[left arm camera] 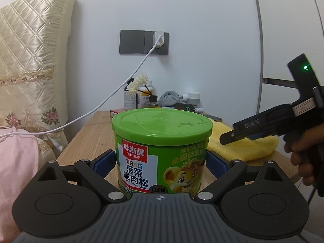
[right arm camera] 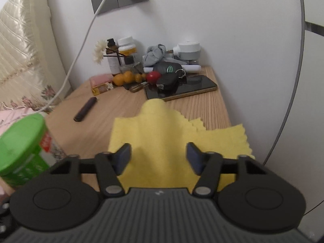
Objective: Clean container
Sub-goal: 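Grasp the yellow cloth with the right gripper and lift it, then carry the cloth with the right gripper onto the green canister lid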
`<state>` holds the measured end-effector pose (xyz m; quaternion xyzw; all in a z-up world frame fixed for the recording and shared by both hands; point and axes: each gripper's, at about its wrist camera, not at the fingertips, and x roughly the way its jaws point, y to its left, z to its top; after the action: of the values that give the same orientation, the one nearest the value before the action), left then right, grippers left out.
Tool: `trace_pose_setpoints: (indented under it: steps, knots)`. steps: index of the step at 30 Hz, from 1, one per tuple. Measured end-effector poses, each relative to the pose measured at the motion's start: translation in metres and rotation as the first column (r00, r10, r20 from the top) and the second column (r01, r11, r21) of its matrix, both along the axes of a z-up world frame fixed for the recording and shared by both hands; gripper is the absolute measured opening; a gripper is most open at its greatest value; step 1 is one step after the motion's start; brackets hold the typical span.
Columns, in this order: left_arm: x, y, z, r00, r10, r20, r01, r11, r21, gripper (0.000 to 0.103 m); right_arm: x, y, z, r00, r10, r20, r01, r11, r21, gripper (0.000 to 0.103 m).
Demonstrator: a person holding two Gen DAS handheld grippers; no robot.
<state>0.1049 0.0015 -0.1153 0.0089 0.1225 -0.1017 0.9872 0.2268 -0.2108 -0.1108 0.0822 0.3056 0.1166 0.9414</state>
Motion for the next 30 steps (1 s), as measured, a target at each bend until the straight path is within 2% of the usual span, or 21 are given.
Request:
trace_pose_setpoints:
  steps: [2, 4, 7, 11, 15, 18, 20, 23, 25, 30]
  knots:
    - [0.001, 0.001, -0.001, 1.0, -0.009, 0.007, 0.01, 1.0, -0.006, 0.097, 0.002, 0.003, -0.001, 1.0, -0.01, 0.008, 0.011, 1.0, -0.018, 0.028]
    - [0.003, 0.002, -0.001, 1.0, -0.013, 0.007, 0.013, 1.0, -0.005, 0.097, 0.003, 0.003, 0.0, 1.0, -0.027, 0.007, 0.027, 1.0, -0.006, 0.014]
    - [0.002, 0.001, -0.002, 1.0, -0.013, 0.015, 0.013, 1.0, -0.001, 0.097, -0.001, 0.002, 0.009, 0.999, -0.046, 0.018, 0.046, 0.999, 0.019, 0.013]
    - [0.003, 0.001, -0.003, 1.0, -0.013, 0.021, 0.013, 1.0, -0.003, 0.097, -0.018, 0.004, 0.046, 0.996, -0.043, 0.072, 0.037, 0.995, 0.09, 0.013]
    - [0.003, 0.001, -0.003, 1.0, -0.012, 0.026, 0.012, 1.0, -0.002, 0.097, -0.042, 0.02, 0.096, 0.986, 0.01, 0.164, -0.032, 0.99, 0.135, 0.013]
    - [0.003, 0.0, -0.004, 1.0, -0.013, 0.028, 0.013, 1.0, 0.01, 0.097, -0.055, 0.045, 0.117, 0.976, 0.096, 0.195, -0.122, 0.984, 0.126, 0.013]
    - [0.002, -0.002, -0.005, 0.999, -0.013, 0.033, 0.012, 0.999, 0.032, 0.096, -0.059, 0.064, 0.118, 0.969, 0.162, 0.184, -0.183, 0.978, 0.099, 0.013]
    - [0.001, -0.003, -0.007, 0.999, -0.017, 0.037, 0.015, 0.998, 0.059, 0.096, -0.061, 0.091, 0.104, 0.964, 0.233, 0.131, -0.238, 0.971, 0.024, 0.013]
    - [0.002, -0.001, -0.006, 0.999, -0.022, 0.034, 0.02, 0.998, 0.056, 0.096, -0.058, 0.102, 0.092, 0.963, 0.254, 0.088, -0.255, 0.967, 0.001, 0.013]
    - [0.003, 0.0, -0.007, 0.999, -0.022, 0.037, 0.02, 0.998, 0.053, 0.096, -0.049, 0.109, 0.088, 0.96, 0.264, 0.092, -0.264, 0.964, -0.004, 0.013]
